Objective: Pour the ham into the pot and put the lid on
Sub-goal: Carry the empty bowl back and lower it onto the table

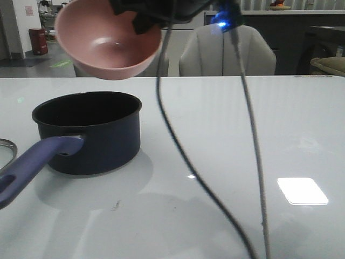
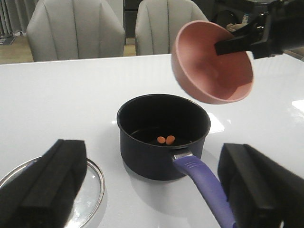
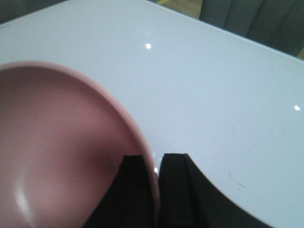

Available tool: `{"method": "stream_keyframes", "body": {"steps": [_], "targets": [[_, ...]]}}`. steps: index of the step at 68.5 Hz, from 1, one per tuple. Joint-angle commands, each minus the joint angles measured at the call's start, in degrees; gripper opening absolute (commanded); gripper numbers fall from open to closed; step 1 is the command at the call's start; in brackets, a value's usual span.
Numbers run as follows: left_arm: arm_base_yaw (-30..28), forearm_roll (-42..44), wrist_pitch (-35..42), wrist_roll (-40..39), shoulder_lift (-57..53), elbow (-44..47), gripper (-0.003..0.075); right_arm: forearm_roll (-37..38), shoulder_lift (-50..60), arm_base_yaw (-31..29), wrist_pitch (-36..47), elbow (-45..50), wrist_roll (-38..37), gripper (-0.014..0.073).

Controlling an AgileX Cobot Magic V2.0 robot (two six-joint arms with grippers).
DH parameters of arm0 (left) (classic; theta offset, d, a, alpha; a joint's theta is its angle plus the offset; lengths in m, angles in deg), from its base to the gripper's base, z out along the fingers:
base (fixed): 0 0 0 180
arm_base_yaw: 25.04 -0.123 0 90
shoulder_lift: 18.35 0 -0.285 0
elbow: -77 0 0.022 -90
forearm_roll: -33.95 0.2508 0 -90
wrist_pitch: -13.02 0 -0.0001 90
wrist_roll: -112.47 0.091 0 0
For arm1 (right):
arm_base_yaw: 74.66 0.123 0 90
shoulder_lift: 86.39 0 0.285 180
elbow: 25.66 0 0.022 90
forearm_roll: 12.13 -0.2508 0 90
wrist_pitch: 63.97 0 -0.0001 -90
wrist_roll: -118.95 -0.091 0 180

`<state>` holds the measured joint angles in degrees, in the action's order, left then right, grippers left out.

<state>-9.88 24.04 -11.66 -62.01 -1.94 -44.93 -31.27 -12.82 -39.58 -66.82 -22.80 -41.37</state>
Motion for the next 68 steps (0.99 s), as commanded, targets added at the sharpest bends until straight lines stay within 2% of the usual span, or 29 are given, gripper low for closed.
{"method": "stream_keyframes", "body": {"steps": [1,17,28,46,68], "targets": [[0.30,-0.86,4.95,0.01,0.47,-1.51,0.0603,0.04,4.69,-4.60,-3.37,-1.43,-0.38,0.0135],[0.30,-0.86,4.95,0.01,0.47,-1.51,0.0603,-0.32,5.32,-15.49,-14.07,-1.08,-0.59,0.0135],[0.30,-0.86,4.95,0.01,0.47,-1.51,0.0603,-1.04,5.32,-21.09,-14.36,3.33,-4.05,0.0135],[0.30,-0.86,4.95,0.01,0.47,-1.51,0.0603,-3.76,4.97,-25.28,-14.34,10.71,-4.58,0.0135],[0.30,-0.86,4.95,0.01,0.47,-1.51,0.0603,-5.47,2.90,-28.72,-17.53,10.68,-4.58,0.0135]]}}
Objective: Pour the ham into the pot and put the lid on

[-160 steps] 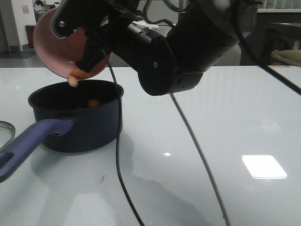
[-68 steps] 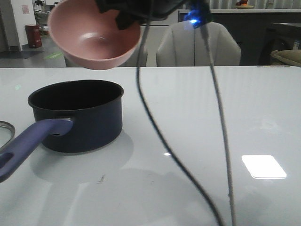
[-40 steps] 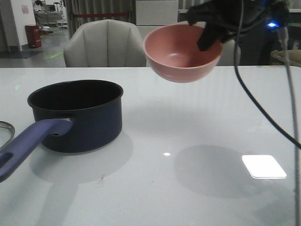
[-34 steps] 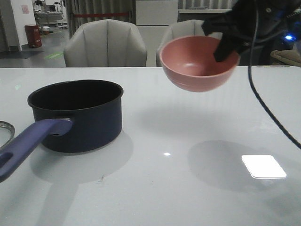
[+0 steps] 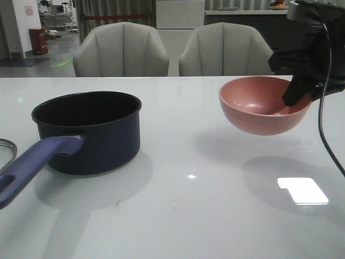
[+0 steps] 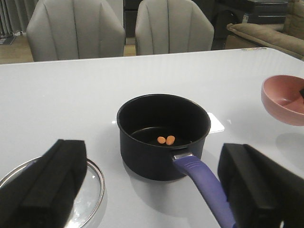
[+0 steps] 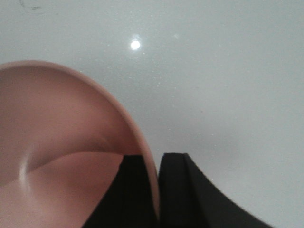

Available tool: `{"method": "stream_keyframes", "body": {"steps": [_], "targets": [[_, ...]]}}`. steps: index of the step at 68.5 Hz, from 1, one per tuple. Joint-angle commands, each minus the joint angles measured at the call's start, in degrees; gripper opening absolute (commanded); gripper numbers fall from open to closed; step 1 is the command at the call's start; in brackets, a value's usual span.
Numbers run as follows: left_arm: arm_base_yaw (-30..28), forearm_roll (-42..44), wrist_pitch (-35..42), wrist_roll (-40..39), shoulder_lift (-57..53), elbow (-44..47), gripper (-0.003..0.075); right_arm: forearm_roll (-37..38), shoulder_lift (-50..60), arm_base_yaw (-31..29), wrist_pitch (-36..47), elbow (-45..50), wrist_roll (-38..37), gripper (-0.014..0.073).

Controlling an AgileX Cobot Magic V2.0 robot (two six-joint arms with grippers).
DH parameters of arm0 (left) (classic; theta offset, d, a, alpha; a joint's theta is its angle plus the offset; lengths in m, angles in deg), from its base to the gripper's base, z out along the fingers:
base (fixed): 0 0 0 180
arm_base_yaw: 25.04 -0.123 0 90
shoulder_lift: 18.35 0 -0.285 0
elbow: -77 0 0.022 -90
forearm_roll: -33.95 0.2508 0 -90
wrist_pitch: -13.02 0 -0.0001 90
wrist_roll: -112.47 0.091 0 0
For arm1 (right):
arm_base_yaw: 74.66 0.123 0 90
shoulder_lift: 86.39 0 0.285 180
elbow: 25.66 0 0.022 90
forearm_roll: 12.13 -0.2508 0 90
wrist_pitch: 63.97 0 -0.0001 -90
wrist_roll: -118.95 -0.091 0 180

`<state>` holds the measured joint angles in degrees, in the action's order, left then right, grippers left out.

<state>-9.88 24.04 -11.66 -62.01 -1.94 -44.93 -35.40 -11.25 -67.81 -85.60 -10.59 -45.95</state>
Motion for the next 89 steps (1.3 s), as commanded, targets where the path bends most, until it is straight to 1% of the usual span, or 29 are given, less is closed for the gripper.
{"method": "stream_keyframes", "body": {"steps": [1,9,14,19,28,29,32,36,42,49,57,63,69,80,89], "targets": [[0.30,-0.86,4.95,0.01,0.47,-1.51,0.0603,-1.33,1.04,-0.49,1.24,-1.52,0.00,0.0135],[0.30,-0.86,4.95,0.01,0.47,-1.51,0.0603,-1.33,-1.86,-0.49,1.37,-1.59,0.00,0.0137],[0.30,-0.86,4.95,0.01,0.47,-1.51,0.0603,-1.33,-3.42,-0.49,1.45,-1.59,0.05,0.0156],[0.30,-0.86,4.95,0.01,0.47,-1.51,0.0603,-1.33,-4.46,-0.49,1.25,-1.59,0.05,0.0211],[0.30,-0.86,4.95,0.01,0.47,-1.51,0.0603,-1.05,-4.88,-0.49,1.34,-1.64,0.59,0.0381],[0.30,-0.86,4.95,0.01,0.47,-1.51,0.0603,-1.05,-4.88,-0.49,1.34,-1.64,0.72,0.0381],[0.30,-0.86,4.95,0.01,0.47,-1.51,0.0603,-0.63,-4.34,-0.49,1.28,-1.78,1.80,0.0430],[0.30,-0.86,4.95,0.01,0.47,-1.51,0.0603,-0.05,-3.39,-0.49,1.14,-1.78,2.46,0.0452],[0.30,-0.86,4.95,0.01,0.47,-1.51,0.0602,1.73,-0.51,-0.49,0.40,-1.72,2.94,0.0455],[0.30,-0.86,4.95,0.01,0.47,-1.51,0.0603,2.13,4.11,-0.49,-1.83,-1.71,3.88,0.0455],[0.30,-0.86,4.95,0.01,0.47,-1.51,0.0603,2.13,12.31,-0.28,-2.40,-1.05,4.28,0.0455],[0.30,-0.86,4.95,0.01,0.47,-1.51,0.0603,2.13,17.82,0.56,-0.26,0.01,4.32,0.0455],[0.30,-0.86,4.95,0.01,0.47,-1.51,0.0603,2.13,24.33,2.69,3.07,2.51,4.32,0.0455],[0.30,-0.86,4.95,0.01,0.47,-1.51,0.0603,2.13,34.88,7.99,9.52,9.12,4.32,0.0455],[0.30,-0.86,5.23,0.01,0.47,-1.51,0.0603,2.13,41.97,10.17,12.97,14.88,4.32,0.0453]]}}
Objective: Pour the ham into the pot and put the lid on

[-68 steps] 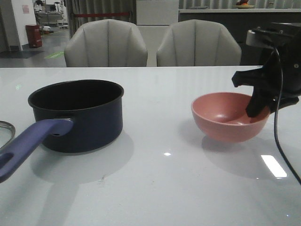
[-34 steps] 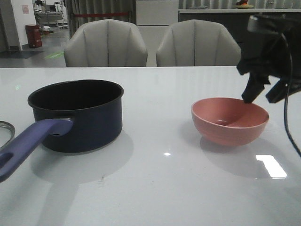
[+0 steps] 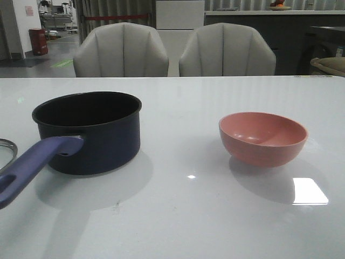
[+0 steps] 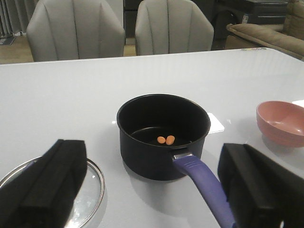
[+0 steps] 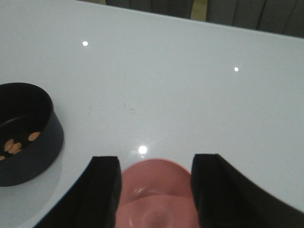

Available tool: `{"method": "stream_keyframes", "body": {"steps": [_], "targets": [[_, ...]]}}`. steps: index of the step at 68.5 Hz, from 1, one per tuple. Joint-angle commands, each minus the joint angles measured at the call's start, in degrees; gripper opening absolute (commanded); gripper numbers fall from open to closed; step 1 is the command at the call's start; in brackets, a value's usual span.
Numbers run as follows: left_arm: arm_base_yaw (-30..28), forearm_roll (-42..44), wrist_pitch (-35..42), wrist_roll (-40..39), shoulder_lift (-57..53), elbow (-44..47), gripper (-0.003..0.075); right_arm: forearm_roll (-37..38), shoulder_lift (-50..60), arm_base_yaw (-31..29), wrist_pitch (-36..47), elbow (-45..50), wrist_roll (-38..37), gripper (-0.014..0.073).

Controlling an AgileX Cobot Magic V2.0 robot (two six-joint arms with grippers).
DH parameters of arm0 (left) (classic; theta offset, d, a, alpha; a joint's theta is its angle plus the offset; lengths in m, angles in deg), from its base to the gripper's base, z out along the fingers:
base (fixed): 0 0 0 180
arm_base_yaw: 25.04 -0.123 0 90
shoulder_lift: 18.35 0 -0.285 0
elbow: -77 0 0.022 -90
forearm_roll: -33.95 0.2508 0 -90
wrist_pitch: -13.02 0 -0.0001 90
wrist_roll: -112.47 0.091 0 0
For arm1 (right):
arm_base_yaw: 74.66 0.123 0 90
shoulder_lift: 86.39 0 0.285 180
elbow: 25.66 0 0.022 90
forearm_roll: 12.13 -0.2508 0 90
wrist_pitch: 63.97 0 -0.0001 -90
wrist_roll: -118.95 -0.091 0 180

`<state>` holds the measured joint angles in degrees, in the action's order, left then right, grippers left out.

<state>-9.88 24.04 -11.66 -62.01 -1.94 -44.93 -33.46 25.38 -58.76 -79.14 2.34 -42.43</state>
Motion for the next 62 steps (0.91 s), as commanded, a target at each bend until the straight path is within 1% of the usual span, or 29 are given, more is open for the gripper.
{"method": "stream_keyframes", "body": {"steps": [1,17,31,43,54,58,60,61,62], "targets": [[0.30,-0.86,5.34,0.01,0.47,-1.51,0.0603,0.19,6.53,1.18,6.73,2.96,0.80,0.0453],[0.30,-0.86,5.34,0.01,0.47,-1.51,0.0603,-0.19,20.03,1.18,11.72,16.60,0.80,0.0453],[0.30,-0.86,5.34,0.01,0.47,-1.42,0.0603,-0.32,33.45,1.18,12.41,26.97,0.80,0.0453],[0.30,-0.86,5.19,0.01,0.47,-1.07,0.0603,-0.26,44.57,1.18,12.26,33.10,0.80,0.0453],[0.30,-0.86,4.97,0.01,0.47,-1.07,0.0603,-0.26,48.25,1.18,11.93,36.91,0.80,0.0452],[0.30,-0.86,4.97,0.01,0.47,-1.07,0.0603,-0.26,48.25,1.18,11.99,37.51,0.80,0.0428],[0.30,-0.86,4.97,0.01,0.47,-1.07,0.0603,-0.26,48.25,1.18,11.99,37.62,0.80,0.0399],[0.30,-0.86,4.97,0.01,0.47,-1.07,0.0603,-0.26,48.25,1.18,11.99,37.62,0.80,0.0357],[0.30,-0.86,4.97,0.01,0.47,-1.07,0.0603,-0.26,48.25,1.13,11.99,37.62,0.80,0.0345]]}}
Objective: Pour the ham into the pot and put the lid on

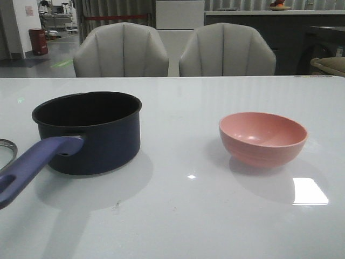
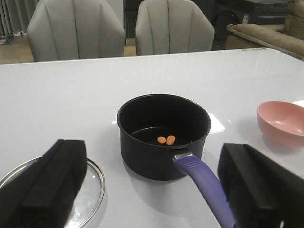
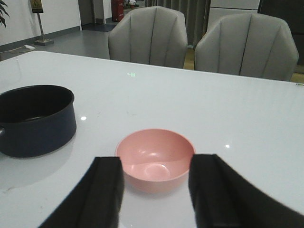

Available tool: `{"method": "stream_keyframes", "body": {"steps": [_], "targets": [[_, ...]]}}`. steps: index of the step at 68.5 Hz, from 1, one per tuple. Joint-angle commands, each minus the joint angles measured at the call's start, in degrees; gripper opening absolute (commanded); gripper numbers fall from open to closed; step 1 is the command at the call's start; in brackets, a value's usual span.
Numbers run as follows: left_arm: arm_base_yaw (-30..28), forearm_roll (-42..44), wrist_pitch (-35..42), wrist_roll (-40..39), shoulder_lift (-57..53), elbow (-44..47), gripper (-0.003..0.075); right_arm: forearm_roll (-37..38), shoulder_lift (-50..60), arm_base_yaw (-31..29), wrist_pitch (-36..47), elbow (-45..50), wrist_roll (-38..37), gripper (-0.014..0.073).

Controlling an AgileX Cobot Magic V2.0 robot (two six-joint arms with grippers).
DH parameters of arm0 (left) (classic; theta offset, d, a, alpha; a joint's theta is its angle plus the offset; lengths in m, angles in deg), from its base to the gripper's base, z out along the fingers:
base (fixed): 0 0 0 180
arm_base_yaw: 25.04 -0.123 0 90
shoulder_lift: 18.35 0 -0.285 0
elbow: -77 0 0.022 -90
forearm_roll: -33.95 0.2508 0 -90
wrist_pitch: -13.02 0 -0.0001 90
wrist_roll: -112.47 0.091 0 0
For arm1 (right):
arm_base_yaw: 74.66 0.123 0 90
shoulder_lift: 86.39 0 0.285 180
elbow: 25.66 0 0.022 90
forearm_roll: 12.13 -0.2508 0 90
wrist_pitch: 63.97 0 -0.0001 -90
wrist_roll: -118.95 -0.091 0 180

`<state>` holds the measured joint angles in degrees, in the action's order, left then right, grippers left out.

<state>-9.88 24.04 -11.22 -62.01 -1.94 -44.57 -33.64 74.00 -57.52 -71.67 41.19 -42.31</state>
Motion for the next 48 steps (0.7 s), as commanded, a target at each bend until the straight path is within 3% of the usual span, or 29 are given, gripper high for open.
{"method": "stream_keyframes", "body": {"steps": [1,8,13,28,48], "targets": [[0.30,-0.86,4.40,0.01,0.47,-1.43,0.0603,-0.08,-0.38,-0.11,4.53,-1.22,0.68,0.0305],[0.30,-0.86,4.40,0.01,0.47,-1.43,0.0602,-0.14,-0.38,-0.11,4.51,-1.22,0.68,0.0115],[0.30,-0.86,4.31,0.01,0.47,-1.43,0.0603,-0.15,-0.38,-0.11,4.68,-1.22,0.68,0.0157],[0.30,-0.50,4.16,0.01,4.36,-3.50,0.0608,-0.15,-0.38,-0.11,4.68,-1.22,0.68,0.0157],[-1.56,0.76,4.05,-2.25,22.84,-13.96,0.0608,-0.15,-0.38,-0.11,4.68,-1.22,0.68,0.0157]]}}
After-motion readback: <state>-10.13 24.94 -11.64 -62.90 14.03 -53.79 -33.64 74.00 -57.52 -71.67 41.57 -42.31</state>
